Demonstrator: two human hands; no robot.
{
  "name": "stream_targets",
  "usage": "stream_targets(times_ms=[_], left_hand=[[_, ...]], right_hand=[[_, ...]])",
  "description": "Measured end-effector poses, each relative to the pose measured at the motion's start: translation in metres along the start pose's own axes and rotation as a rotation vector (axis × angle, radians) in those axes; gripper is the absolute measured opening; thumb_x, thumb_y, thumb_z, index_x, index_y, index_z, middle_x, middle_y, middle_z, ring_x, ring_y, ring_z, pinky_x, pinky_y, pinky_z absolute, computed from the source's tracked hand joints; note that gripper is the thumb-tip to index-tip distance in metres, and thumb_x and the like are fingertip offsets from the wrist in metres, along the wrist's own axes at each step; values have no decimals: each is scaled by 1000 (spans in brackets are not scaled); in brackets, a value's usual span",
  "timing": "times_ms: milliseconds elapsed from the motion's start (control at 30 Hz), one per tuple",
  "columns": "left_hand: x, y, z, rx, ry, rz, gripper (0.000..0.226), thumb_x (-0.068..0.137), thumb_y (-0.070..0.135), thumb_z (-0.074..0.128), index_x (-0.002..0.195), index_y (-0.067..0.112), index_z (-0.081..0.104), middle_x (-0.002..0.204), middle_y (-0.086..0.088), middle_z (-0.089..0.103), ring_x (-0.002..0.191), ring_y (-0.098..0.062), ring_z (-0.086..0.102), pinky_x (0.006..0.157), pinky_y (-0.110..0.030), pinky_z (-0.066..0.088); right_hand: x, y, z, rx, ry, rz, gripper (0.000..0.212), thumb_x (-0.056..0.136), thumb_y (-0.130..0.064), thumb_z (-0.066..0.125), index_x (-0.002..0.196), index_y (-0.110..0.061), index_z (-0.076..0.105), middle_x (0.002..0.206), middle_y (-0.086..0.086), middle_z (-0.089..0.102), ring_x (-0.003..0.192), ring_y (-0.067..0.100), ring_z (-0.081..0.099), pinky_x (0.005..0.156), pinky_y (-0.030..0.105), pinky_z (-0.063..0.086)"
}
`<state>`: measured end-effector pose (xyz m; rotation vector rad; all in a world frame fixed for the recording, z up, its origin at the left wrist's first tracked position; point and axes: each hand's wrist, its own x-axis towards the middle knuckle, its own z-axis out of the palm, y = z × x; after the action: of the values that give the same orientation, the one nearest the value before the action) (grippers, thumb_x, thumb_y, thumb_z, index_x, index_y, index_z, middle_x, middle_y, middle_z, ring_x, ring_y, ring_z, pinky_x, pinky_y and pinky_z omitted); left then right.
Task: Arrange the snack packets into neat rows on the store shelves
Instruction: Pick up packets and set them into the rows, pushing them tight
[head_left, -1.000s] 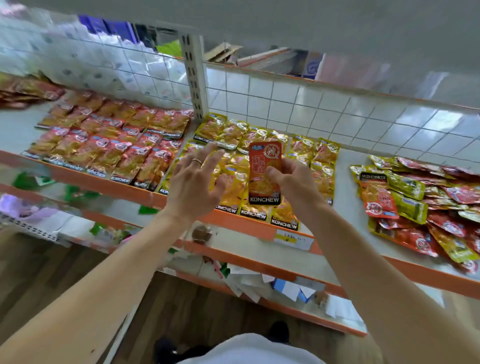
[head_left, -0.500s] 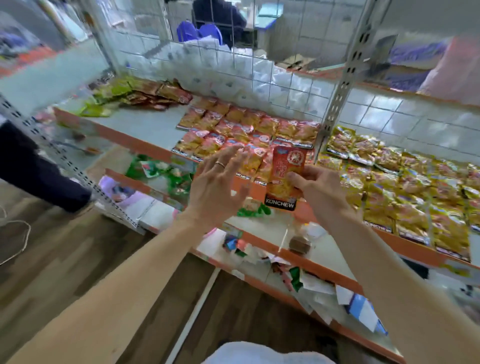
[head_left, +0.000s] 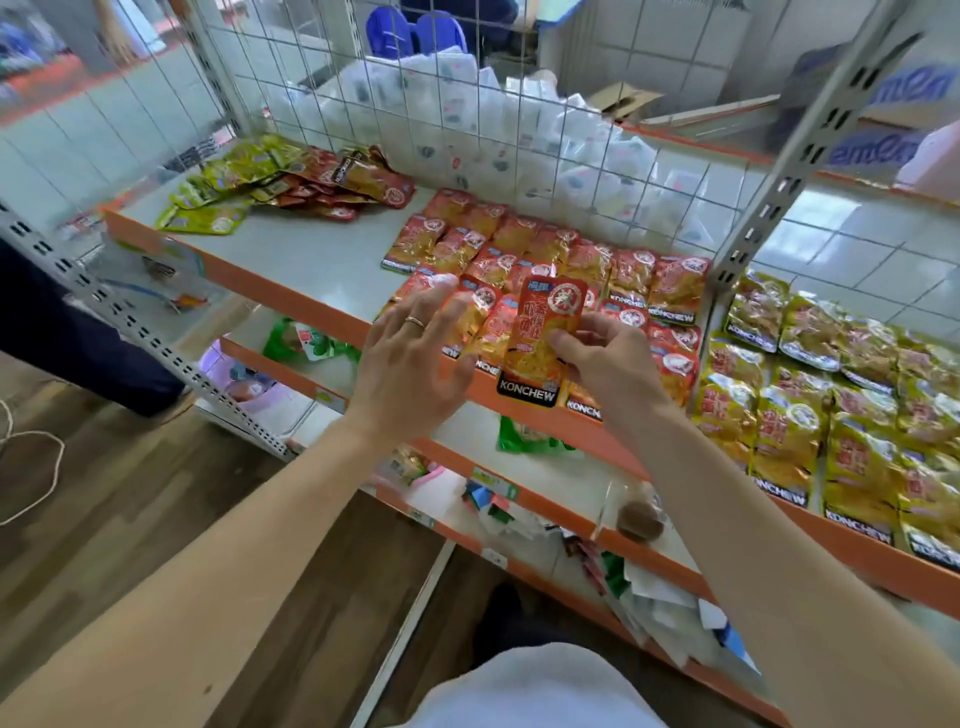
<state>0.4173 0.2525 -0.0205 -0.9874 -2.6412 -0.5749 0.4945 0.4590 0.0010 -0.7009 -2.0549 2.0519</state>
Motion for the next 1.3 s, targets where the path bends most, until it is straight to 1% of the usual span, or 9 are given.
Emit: stream_targets(times_ms=[133, 233, 400, 533, 667, 833, 1000, 1167, 1300], left_hand=[[17, -31, -6, 19, -21, -59, 60, 92, 47, 45, 145, 17, 46, 155, -2, 43, 137, -28, 44, 108, -50, 41], [25, -53, -13, 29, -13, -100, 60, 91, 47, 45, 143, 17, 49, 153, -1, 44, 135, -28, 46, 106, -49, 41], [38, -96, -15, 26, -27, -122, 62, 91, 48, 44, 145, 18, 47, 153, -3, 45, 136, -28, 46, 108, -49, 39], [54, -132, -8, 18, -74, -78, 62, 92, 47, 44, 145, 16, 46, 154, -3, 44, 136, -27, 46, 108, -47, 39], [76, -179, 0, -8, -125, -16, 60, 92, 46, 48, 146, 19, 45, 155, 0, 42, 137, -26, 44, 109, -47, 38], [91, -218, 9, -86, -224, 96, 62, 90, 49, 46, 145, 22, 46, 155, -1, 43, 134, -28, 47, 108, -46, 38], [104, -240, 26, -58, -386, 199, 75, 85, 68, 34, 148, 29, 42, 158, 5, 37, 137, -23, 40, 113, -42, 28], [109, -242, 33, -63, -395, 304, 68, 83, 61, 40, 143, 30, 50, 153, 7, 43, 138, -20, 41, 116, -39, 20], [118, -236, 33, -114, -375, 289, 68, 84, 61, 40, 142, 27, 48, 159, 7, 35, 137, -21, 39, 116, -40, 24]], right_hand=[[34, -15, 30, -56, -24, 0, 21, 91, -17, 72, 110, -10, 69, 104, 6, 72, 99, 23, 70, 91, 42, 58], [53, -23, 56, -98, -39, -6, 4, 90, -14, 72, 92, -15, 69, 94, 6, 70, 95, 26, 70, 84, 37, 60], [80, -24, 96, -173, -40, -8, 12, 88, -12, 75, 81, -19, 68, 86, 6, 71, 82, 21, 70, 85, 46, 60], [102, -19, 130, -231, 17, -27, 12, 83, -14, 79, 89, -16, 68, 89, 7, 73, 86, 24, 72, 82, 47, 60], [123, -16, 169, -336, 91, -59, 21, 84, -16, 78, 101, -11, 66, 85, 2, 71, 80, 22, 71, 72, 39, 61], [141, -7, 215, -547, 193, -71, 15, 85, -17, 75, 95, -13, 64, 84, -2, 66, 84, 17, 64, 81, 32, 54], [144, 5, 230, -861, 322, -64, 34, 87, -32, 75, 114, -13, 66, 106, 5, 65, 107, 24, 57, 89, 34, 48], [129, 25, 219, -1075, 404, -223, 47, 92, -28, 62, 136, -13, 55, 139, 7, 51, 132, 26, 40, 110, 45, 35], [125, 32, 218, -1238, 253, -171, 55, 101, -36, 39, 153, -18, 36, 164, 1, 24, 153, 17, 13, 123, 45, 2]])
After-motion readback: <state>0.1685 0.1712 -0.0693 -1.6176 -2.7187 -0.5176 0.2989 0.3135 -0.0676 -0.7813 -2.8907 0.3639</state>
